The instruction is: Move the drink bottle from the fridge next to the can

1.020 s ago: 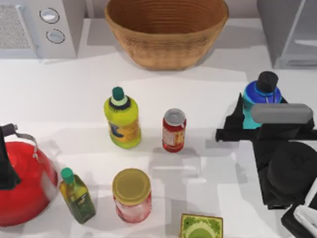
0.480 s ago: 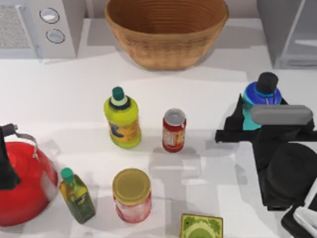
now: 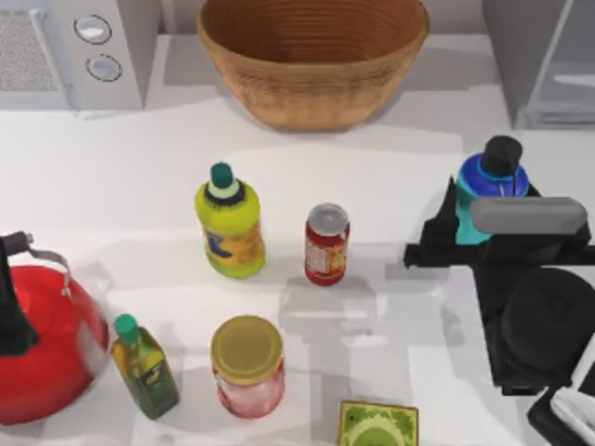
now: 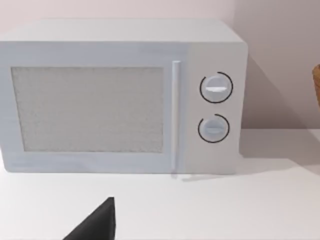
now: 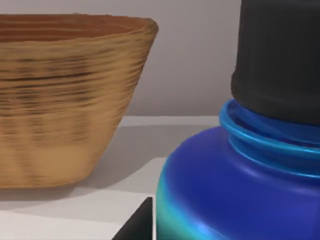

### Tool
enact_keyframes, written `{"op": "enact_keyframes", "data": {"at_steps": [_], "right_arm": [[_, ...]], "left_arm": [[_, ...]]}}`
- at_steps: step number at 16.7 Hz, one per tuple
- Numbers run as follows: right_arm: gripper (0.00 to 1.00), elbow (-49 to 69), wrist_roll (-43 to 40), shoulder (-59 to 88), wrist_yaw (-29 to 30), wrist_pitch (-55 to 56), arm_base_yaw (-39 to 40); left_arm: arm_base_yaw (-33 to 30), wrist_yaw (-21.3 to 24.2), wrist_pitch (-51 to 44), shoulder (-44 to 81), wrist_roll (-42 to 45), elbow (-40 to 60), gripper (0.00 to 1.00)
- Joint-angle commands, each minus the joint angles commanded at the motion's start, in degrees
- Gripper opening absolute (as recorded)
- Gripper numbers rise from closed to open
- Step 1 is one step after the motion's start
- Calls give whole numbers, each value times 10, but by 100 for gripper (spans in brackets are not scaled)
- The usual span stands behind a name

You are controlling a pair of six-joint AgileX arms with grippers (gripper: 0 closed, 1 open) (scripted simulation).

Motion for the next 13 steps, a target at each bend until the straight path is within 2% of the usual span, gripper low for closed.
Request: {"op": "enact_keyframes", "data": {"at_steps": [7,13], "right_arm": [[98,0,0,0,0,0,0],[100,0,0,0,0,0,0]], "left_arm": [[0,0,0,0,0,0,100],[0,0,0,0,0,0,100]]}}
